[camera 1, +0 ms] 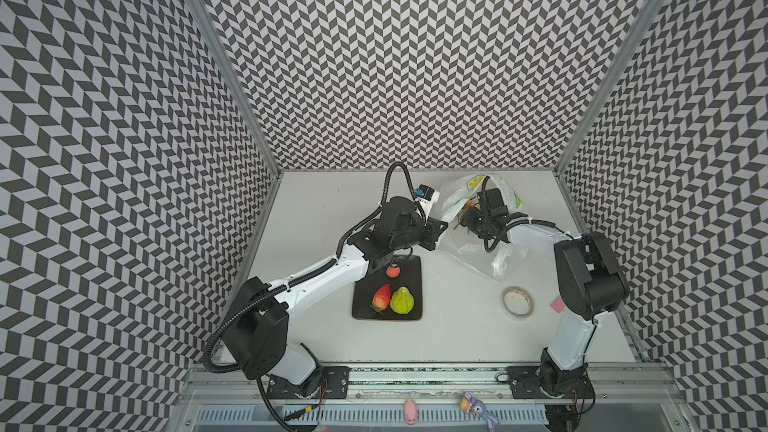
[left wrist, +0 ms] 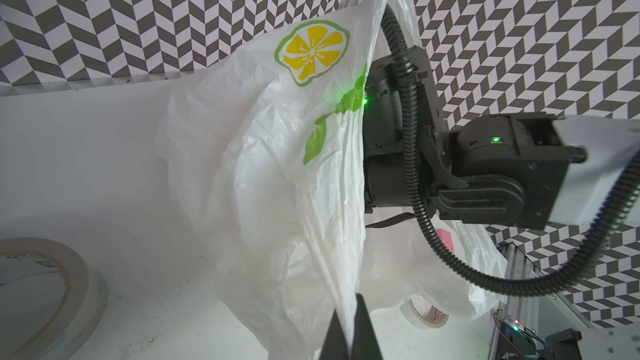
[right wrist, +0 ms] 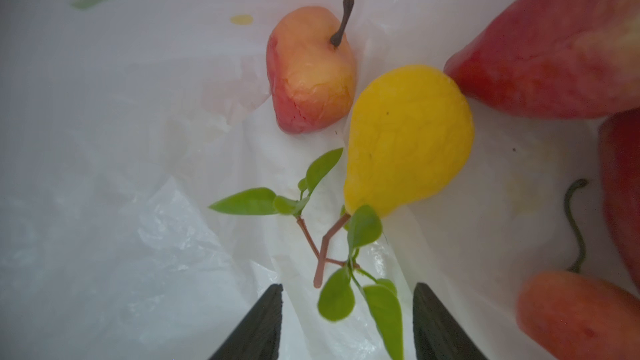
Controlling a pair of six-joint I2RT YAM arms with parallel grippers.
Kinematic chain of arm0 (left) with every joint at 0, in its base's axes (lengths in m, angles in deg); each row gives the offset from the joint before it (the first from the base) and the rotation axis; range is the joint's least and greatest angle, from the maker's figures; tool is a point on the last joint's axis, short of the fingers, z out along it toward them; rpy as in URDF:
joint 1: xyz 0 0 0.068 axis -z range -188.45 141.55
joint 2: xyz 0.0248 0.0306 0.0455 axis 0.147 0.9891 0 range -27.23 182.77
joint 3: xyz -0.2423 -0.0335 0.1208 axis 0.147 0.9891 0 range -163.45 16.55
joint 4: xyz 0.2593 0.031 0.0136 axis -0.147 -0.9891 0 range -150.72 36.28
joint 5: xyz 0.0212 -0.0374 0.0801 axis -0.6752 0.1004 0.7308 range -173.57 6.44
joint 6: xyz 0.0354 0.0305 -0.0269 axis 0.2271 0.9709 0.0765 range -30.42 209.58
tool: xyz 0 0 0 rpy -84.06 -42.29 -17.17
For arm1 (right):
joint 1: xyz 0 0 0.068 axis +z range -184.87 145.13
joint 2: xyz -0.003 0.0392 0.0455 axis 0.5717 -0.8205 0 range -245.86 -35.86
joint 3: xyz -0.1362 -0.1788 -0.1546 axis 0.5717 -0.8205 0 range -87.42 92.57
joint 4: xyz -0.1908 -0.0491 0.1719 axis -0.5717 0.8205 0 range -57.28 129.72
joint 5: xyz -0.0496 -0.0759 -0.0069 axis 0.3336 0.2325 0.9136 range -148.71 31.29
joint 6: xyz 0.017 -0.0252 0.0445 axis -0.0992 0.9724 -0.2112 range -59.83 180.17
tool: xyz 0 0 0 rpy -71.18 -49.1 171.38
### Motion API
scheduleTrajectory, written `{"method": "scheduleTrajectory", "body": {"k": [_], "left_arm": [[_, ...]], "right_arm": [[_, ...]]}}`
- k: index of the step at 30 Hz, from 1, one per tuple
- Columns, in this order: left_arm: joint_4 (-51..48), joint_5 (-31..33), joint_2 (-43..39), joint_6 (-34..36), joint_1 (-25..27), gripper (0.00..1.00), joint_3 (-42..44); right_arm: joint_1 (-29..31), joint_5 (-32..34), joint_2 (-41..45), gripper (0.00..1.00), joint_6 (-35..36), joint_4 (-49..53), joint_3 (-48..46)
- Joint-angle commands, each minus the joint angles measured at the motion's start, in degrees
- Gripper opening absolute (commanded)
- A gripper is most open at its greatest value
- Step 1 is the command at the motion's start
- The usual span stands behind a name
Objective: Take the fake fruits out of the plastic bag
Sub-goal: 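Grasp the yellow pear by its leafy stem with the right gripper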
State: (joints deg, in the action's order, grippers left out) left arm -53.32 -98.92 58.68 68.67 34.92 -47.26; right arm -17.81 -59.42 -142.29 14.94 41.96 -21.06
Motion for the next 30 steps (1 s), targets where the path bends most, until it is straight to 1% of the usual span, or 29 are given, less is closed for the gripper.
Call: {"method": "scheduleTrajectory", "body": {"k": [1, 7, 11, 14, 21, 26, 28, 30], "left_arm": [[1.3, -0.7, 0.5, -0.7, 0.3, 0.00, -1.9], [1.3, -1.3, 1.4, -0.8, 0.4, 0.00, -2.3], [1.2, -1.2, 1.3, -0.8, 0.4, 0.00, -2.4], [0.7, -1.2, 1.4, -0.5, 0.4, 0.00, -2.5], [0.2, -1.0, 1.4, -0.2, 0.5, 0.00, -2.7], [-0.3, -0.5, 1.1, -0.1, 0.5, 0.00, -2.4], [-0.3, -0.3, 1.0, -0.1, 0.4, 0.00, -2.4], [-0.1, -0.2, 1.2, -0.2, 0.3, 0.00, -2.5]], "right_arm": [[-0.3, -1.0, -1.6, 0.59, -4.5, -5.9, 0.5], [-0.4, -1.4, -5.1, 0.60, -8.8, -7.7, 1.7], [-0.4, 1.7, -7.0, 0.64, -10.7, -6.9, 3.2], [-0.5, 2.6, -8.9, 0.61, -10.6, -6.4, 5.0], [-0.8, 2.4, -11.4, 0.41, -11.0, -8.1, 6.3], [-1.1, 2.2, -11.1, 0.17, -10.5, -8.4, 6.2], [-1.1, 2.2, -10.4, 0.11, -10.0, -8.6, 5.8], [-1.2, 2.0, -9.4, 0.07, -9.5, -8.9, 5.2]]}}
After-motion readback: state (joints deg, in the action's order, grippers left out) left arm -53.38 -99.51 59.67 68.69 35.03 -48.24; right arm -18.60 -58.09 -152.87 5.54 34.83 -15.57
